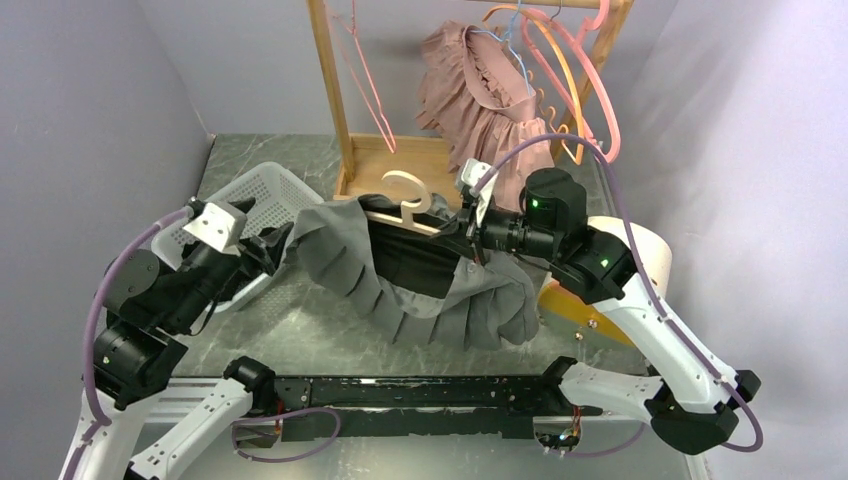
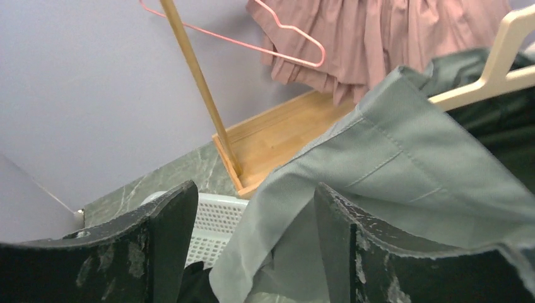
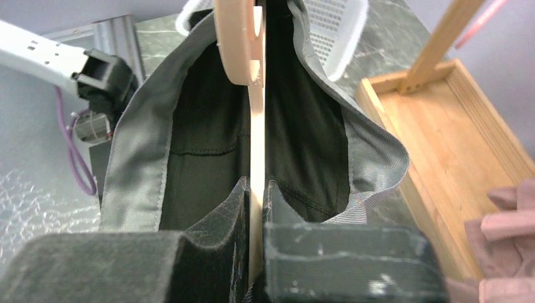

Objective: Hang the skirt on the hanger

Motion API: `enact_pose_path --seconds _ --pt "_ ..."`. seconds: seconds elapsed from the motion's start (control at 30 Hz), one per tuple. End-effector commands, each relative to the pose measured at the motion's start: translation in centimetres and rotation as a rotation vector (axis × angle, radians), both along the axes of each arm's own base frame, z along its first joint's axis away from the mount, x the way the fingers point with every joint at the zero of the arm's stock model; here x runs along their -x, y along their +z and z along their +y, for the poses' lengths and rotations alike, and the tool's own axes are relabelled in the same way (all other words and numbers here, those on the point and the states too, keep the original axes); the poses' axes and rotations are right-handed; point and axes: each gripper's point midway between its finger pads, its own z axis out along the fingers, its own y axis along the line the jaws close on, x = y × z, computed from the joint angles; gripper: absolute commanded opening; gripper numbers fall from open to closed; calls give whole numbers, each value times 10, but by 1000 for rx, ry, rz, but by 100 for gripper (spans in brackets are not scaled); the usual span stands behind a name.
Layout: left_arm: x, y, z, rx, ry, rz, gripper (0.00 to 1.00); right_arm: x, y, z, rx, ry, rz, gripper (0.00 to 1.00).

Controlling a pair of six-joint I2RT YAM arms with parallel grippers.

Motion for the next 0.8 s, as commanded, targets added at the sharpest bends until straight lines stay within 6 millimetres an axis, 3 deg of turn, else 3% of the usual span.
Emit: enact_pose_path --seconds 0.0,0.4,0.57,0.77 --pt "-12 18 3 155 64 -16 73 -26 1 -7 -40 -199 75 0" --pt "-29 -16 -36 349 -49 141 75 -73 -39 -52 26 -689 256 0" --pt "-26 -19 -50 342 -119 185 77 -106 -9 -61 -6 -852 200 0" --pt "-25 -19 -52 330 -129 215 78 -169 59 -63 -108 -974 69 0"
